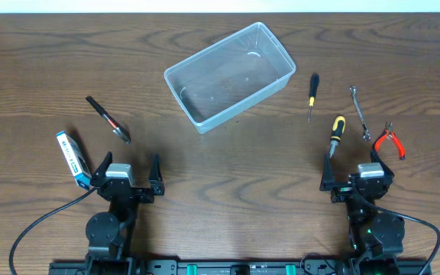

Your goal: Pack container

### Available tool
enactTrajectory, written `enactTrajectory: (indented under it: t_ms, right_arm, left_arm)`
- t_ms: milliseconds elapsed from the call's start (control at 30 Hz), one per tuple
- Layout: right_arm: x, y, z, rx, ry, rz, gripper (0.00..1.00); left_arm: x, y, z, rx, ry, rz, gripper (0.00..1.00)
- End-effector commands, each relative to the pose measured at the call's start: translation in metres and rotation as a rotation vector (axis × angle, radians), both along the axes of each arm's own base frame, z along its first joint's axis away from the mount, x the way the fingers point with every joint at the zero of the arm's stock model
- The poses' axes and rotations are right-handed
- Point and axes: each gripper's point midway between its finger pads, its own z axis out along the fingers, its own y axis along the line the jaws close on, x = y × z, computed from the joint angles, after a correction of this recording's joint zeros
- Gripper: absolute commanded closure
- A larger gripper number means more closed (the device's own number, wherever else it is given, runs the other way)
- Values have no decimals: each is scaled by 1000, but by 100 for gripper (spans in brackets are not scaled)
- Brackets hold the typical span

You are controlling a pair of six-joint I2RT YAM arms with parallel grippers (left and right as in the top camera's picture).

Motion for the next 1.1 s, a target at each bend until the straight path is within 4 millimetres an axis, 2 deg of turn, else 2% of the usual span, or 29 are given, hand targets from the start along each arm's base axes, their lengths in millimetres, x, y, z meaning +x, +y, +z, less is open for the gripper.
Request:
enactTrajectory:
  t_ms: [0,300,467,533,600,700,800,967,1067]
  right_arm:
    - [0,-2,0,-9,-3,-7,1]
    - [-1,2,-1,21,2,18,1]
    - [-2,13,-1,240,27,64,1]
    - [-2,20,1,285,35,98,1]
    - [-3,21,13,302,23,107,1]
    - [-5,21,44,302,1,110,1]
    - [-3,21,71,285,50,101,1]
    - [18,29,90,240,309,108,1]
    - [36,30,98,163,497,105,1]
  left_arm:
    - [-2,-6,-14,15,47,-38,2]
    - [-2,-6,-14,15,46,-38,2]
    - [-1,-2,-11,14,31,-18,2]
    - [-1,-2,-6,-57,25,-8,2]
    - [-3,-2,0,-133,40,1,2]
    - [-10,-1,20,-147,86,8,2]
    - [-16,-1,52,-93,130,4,2]
    - [-13,-1,103,-66,287,7,2]
    - [-7,-1,114,-55,448,14,2]
